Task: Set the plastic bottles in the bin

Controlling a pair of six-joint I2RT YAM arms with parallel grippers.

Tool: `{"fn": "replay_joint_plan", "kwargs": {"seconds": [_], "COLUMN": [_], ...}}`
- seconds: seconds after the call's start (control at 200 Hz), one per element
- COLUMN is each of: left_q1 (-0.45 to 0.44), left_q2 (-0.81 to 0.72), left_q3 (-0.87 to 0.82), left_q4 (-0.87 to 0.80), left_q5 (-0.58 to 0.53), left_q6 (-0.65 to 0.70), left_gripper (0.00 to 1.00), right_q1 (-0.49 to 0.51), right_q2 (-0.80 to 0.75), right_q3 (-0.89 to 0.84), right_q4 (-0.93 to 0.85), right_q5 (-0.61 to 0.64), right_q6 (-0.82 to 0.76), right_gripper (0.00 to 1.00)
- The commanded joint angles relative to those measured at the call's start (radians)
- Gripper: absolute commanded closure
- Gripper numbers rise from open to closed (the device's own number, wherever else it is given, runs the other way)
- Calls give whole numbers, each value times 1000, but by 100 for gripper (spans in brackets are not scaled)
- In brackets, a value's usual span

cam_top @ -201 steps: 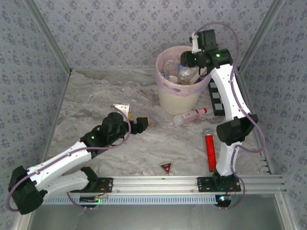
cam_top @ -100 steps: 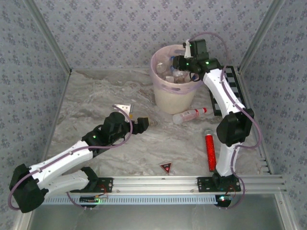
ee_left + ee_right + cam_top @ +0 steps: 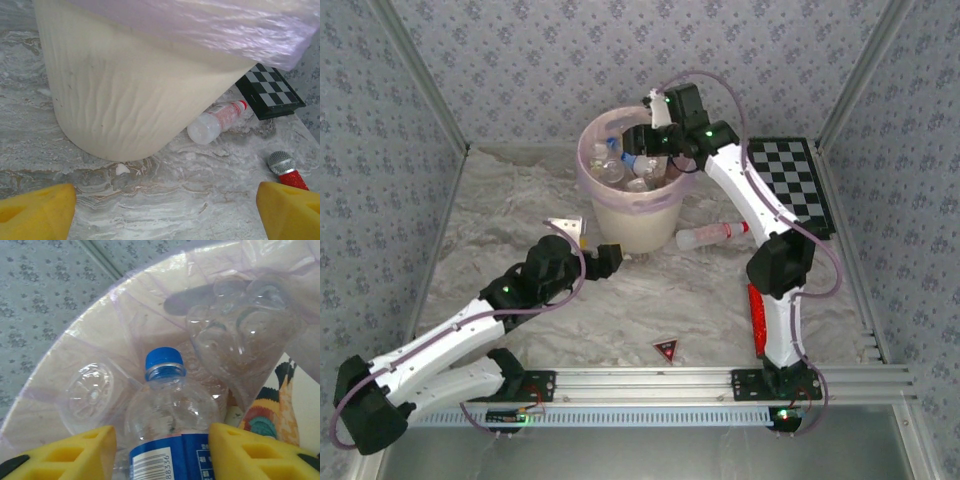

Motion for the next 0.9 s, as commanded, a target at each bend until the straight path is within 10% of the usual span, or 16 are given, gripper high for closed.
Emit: {"fn": "replay_joint_plan", "kwargs": {"seconds": [0.0,0.285,0.895], "left_q1": [8,11,87], "left_q2": [-8,27,131], "left_q3": [19,39,89], "left_q4": [-11,0,57], "left_q5": [-15,1,89], "left_q6": [14,33,54], "left_gripper": [7,7,7], "right_q1": [-14,-115,-528], "right_q2": [17,-155,-739], "right_q3": [146,130,-990], "right_q4": [-194,-243,17], "right_q5": [28,98,166], "right_q6": [-9,-35,242], "right_gripper": [37,13,10]}}
